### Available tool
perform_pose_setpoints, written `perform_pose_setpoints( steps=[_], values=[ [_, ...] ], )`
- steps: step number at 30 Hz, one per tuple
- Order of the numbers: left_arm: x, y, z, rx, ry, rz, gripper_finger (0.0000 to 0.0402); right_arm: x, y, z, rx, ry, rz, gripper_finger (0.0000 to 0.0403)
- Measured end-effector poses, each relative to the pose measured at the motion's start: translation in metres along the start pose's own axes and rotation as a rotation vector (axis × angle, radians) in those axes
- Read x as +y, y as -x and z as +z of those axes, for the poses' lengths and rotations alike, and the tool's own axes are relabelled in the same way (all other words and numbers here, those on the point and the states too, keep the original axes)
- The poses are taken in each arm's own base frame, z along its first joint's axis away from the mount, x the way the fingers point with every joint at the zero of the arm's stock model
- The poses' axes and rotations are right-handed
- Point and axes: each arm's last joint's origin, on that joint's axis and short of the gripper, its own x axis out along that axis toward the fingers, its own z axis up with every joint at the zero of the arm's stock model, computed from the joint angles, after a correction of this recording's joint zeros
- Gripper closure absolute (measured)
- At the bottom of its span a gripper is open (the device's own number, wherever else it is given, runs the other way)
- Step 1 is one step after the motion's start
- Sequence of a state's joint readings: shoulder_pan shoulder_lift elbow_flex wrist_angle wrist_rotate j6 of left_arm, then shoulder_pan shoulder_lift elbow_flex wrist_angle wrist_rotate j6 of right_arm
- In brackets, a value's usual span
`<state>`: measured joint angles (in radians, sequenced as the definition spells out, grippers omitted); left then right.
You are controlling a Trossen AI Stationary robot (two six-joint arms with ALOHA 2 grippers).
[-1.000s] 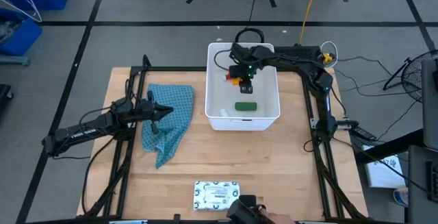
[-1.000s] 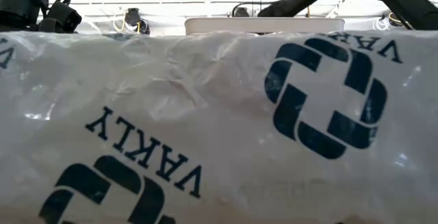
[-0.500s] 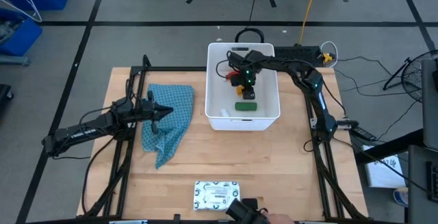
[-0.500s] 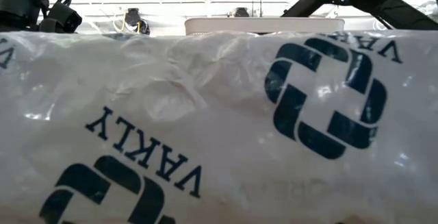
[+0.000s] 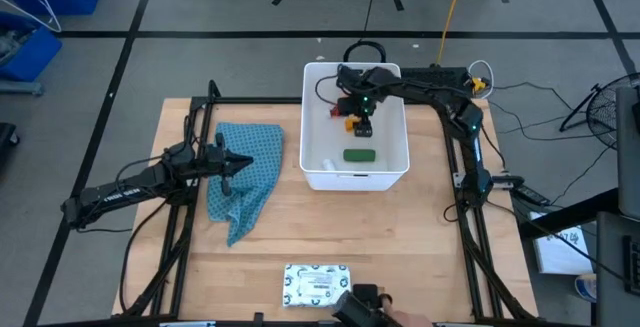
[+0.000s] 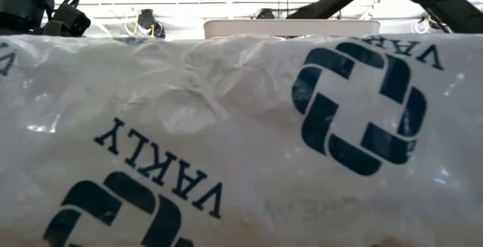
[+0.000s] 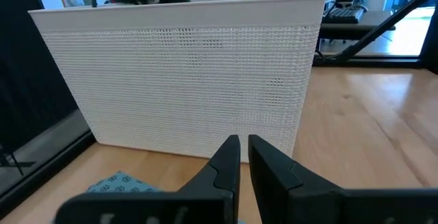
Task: Pick & place medical supplies in basket/bin
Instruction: Put the white mailer bag into the white bin
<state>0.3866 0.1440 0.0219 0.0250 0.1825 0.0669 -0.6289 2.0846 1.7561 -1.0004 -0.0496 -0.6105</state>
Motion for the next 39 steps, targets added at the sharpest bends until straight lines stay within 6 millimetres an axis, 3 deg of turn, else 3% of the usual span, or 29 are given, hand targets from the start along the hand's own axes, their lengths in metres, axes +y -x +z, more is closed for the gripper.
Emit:
perform_pose_setpoints(
  steps=[5, 9, 14, 18, 20, 23, 28, 34, 39],
  values=[
    [0.0, 0.0, 0.0, 0.0, 0.0, 0.0, 0.0366, 0.005, 0.042, -0.001, -0.102, -0.024, -0.068, 0.0127],
    [0.0, 0.0, 0.0, 0.0, 0.0, 0.0, 0.0366, 0.015, 0.09, -0.007, -0.295, -0.046, -0.021, 0.015],
    [0.0, 0.0, -0.001, 0.01, 0.008, 0.0, 0.0366, 0.056, 0.155, -0.026, -0.67, 0.101, 0.125, 0.024],
    [0.0, 0.0, -0.001, 0.011, 0.026, 0.004, 0.0366, 0.104, 0.174, -0.05, -0.843, 0.195, 0.051, 0.0353],
    [0.0, 0.0, -0.001, 0.012, 0.03, 0.004, 0.0366, 0.13, 0.179, -0.065, -0.94, 0.221, 0.022, 0.0389],
    [0.0, 0.0, -0.001, 0.013, 0.025, 0.007, 0.0366, 0.165, 0.176, -0.089, -1.05, 0.23, 0.033, 0.0389],
    [0.0, 0.0, -0.001, 0.014, 0.013, 0.011, 0.0366, 0.202, 0.146, -0.137, -1.169, 0.279, 0.097, 0.0401],
    [0.002, 0.0, -0.002, 0.022, -0.012, 0.067, 0.0366, 0.211, 0.105, -0.18, -1.291, 0.14, 0.054, 0.0402],
    [0.004, 0.0, -0.002, 0.031, -0.014, 0.153, 0.0366, 0.221, 0.077, -0.193, -1.348, 0.107, 0.125, 0.0402]
  ],
)
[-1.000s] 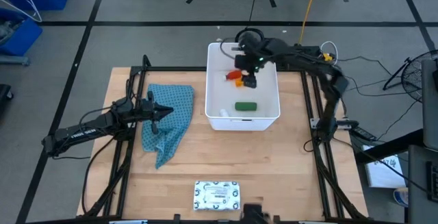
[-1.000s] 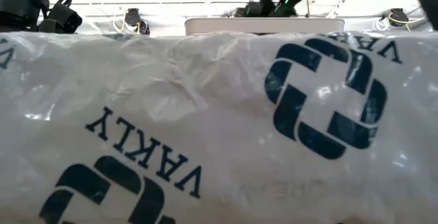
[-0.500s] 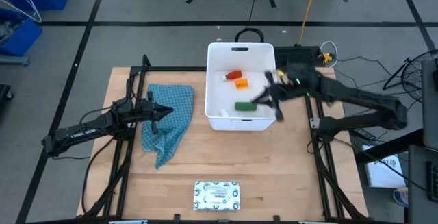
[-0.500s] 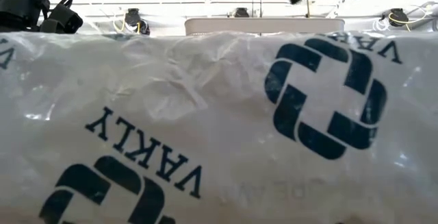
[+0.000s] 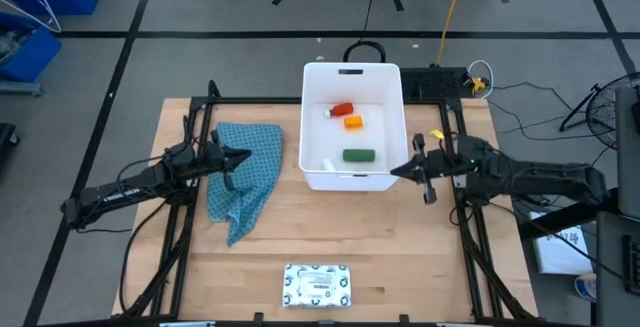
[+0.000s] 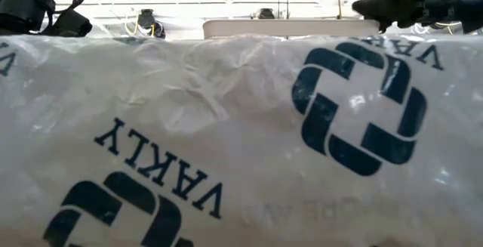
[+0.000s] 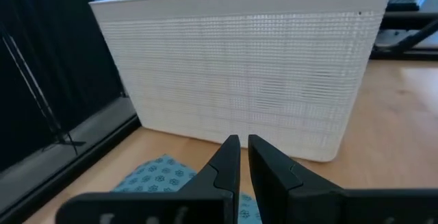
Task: Pick & place medical supplies in basket/bin
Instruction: Put the white mailer bag into the white bin
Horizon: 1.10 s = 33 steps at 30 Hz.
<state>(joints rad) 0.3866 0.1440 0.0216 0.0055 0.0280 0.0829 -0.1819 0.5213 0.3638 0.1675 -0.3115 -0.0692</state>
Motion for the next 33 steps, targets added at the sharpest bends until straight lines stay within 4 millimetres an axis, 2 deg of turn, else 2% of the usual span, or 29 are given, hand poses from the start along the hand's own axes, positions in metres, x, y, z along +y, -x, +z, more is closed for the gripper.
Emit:
perform_pose_setpoints(
  steps=[5, 9, 12, 16, 21, 24, 30, 33],
  values=[
    [0.0, 0.0, 0.0, 0.001, 0.025, 0.003, 0.0366, 0.011, 0.002, -0.022, -0.12, 0.017, 0.055, 0.0402],
    [0.0, 0.0, -0.001, 0.008, 0.025, 0.003, 0.0366, 0.015, 0.006, -0.025, -0.23, 0.064, 0.074, 0.0402],
    [0.0, 0.0, -0.001, 0.011, 0.025, 0.002, 0.0366, 0.017, 0.006, -0.028, -0.228, 0.08, 0.087, 0.0402],
    [0.0, 0.0, -0.002, 0.021, 0.001, 0.0, 0.0366, 0.02, 0.008, -0.029, -0.232, 0.126, 0.19, 0.0402],
    [0.0, -0.001, -0.003, 0.033, -0.029, -0.001, 0.0366, 0.021, 0.01, -0.049, -0.206, 0.124, 0.18, 0.0403],
    [-0.001, -0.002, -0.003, 0.041, 0.003, -0.014, 0.0366, 0.021, 0.014, -0.039, -0.332, 0.151, 0.165, 0.0403],
    [-0.021, -0.001, 0.0, 0.017, -0.021, -0.315, 0.0366, 0.022, 0.016, -0.036, -0.364, 0.121, 0.17, 0.0403],
    [-0.037, 0.003, 0.016, -0.015, -0.013, -0.437, 0.0366, 0.022, 0.016, -0.036, -0.364, 0.106, 0.175, 0.0403]
  ],
)
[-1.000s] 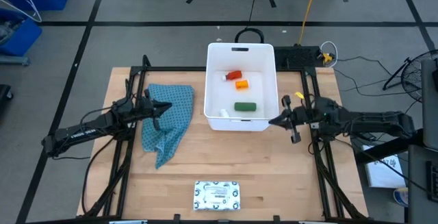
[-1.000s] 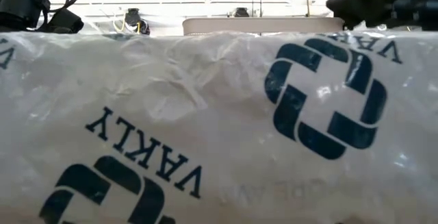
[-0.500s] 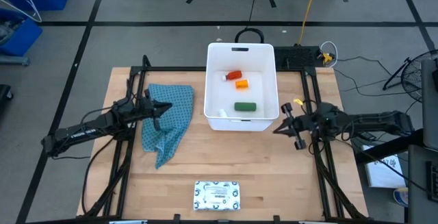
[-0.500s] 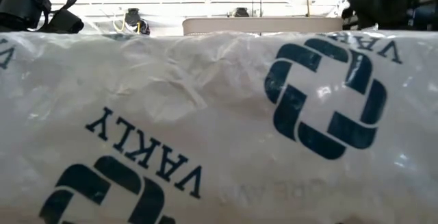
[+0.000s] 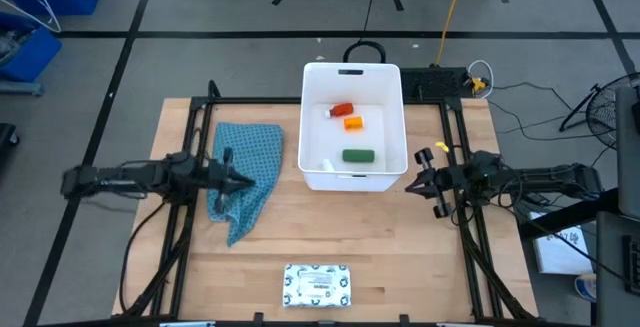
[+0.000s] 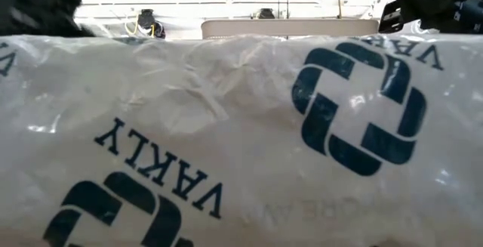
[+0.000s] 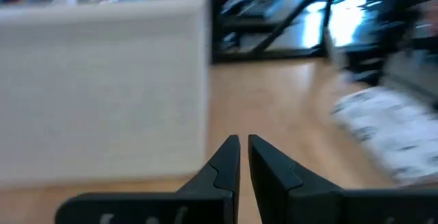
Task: Pick & place medical supplies in basket/bin
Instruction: Put the white mailer bag into the white bin
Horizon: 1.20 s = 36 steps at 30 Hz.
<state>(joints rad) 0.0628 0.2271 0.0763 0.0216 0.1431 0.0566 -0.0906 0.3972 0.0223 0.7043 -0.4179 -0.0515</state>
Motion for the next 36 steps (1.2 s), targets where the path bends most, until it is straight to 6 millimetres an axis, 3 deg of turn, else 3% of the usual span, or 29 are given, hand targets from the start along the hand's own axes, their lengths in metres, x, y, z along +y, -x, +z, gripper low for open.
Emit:
perform_pose_setpoints(
  steps=[7, 10, 13, 19, 23, 28, 32, 36],
  values=[
    [-0.039, -0.005, 0.045, -0.012, -0.076, -0.073, 0.0366, 0.0, 0.0, 0.0, -0.003, -0.005, -0.002, 0.0403],
    [-0.059, -0.014, 0.056, 0.052, -0.13, -0.047, 0.0366, 0.0, 0.0, 0.0, -0.003, -0.017, -0.002, 0.0403],
    [-0.086, -0.03, 0.055, 0.157, -0.201, -0.013, 0.0366, 0.0, 0.0, 0.0, -0.002, -0.031, -0.003, 0.0403],
    [-0.151, -0.07, 0.024, 0.396, -0.474, -0.065, 0.0356, 0.0, 0.0, 0.0, -0.003, -0.062, -0.003, 0.0403],
    [-0.186, -0.1, 0.014, 0.508, -0.6, -0.064, 0.0314, 0.0, 0.0, 0.001, -0.013, -0.064, -0.004, 0.0403],
    [-0.216, -0.133, 0.016, 0.588, -0.612, -0.147, 0.0225, 0.0, 0.0, 0.002, -0.022, -0.084, -0.005, 0.0403],
    [-0.23, -0.146, 0.019, 0.629, -0.619, -0.199, 0.015, 0.0, -0.001, 0.002, -0.019, -0.092, -0.006, 0.0403],
    [-0.239, -0.151, 0.019, 0.653, -0.644, -0.255, 0.0102, 0.002, -0.002, 0.001, -0.013, -0.091, -0.036, 0.0403]
  ],
)
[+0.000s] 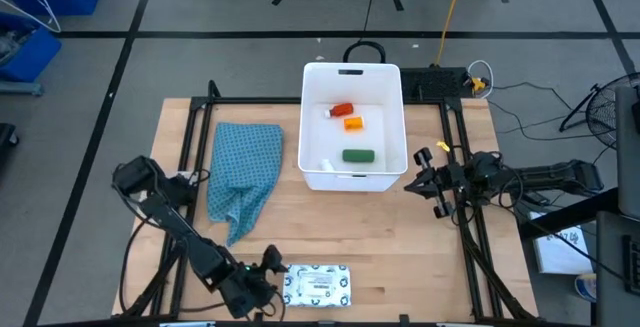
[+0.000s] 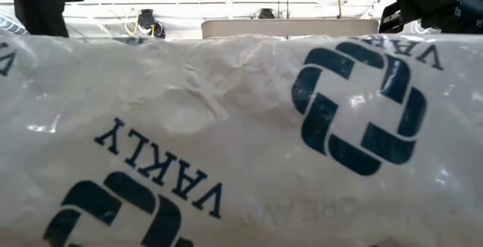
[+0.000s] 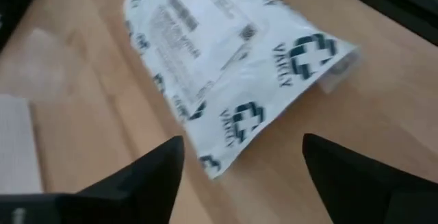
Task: Pick & place medical supplies in basket/bin
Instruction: Put the white mailer bag into the white bin
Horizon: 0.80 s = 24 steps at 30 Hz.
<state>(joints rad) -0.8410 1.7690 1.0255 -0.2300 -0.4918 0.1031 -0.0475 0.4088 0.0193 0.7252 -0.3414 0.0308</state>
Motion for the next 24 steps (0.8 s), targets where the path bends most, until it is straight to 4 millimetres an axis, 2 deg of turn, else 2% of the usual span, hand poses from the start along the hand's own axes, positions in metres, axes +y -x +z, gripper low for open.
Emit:
perform_pose_setpoints(
  steps=[6, 10, 14, 18, 24],
  values=[
    [-0.003, -0.014, -0.003, 0.02, -0.031, -0.015, 0.0091, 0.002, -0.001, 0.0, -0.003, 0.038, 0.018, 0.0403],
    [0.0, -0.024, -0.002, 0.007, -0.041, 0.029, 0.011, 0.002, -0.001, 0.001, -0.01, 0.049, 0.017, 0.0403],
    [0.007, -0.028, -0.002, -0.001, -0.04, 0.001, 0.0143, 0.002, -0.001, 0.001, -0.01, 0.064, 0.017, 0.0403],
    [0.011, -0.028, -0.002, -0.011, -0.039, -0.046, 0.0212, 0.002, -0.001, 0.001, -0.009, 0.068, 0.017, 0.0403],
    [0.012, -0.029, -0.003, -0.003, -0.044, -0.058, 0.0379, 0.002, -0.001, 0.001, -0.009, 0.064, 0.008, 0.0403]
  ],
)
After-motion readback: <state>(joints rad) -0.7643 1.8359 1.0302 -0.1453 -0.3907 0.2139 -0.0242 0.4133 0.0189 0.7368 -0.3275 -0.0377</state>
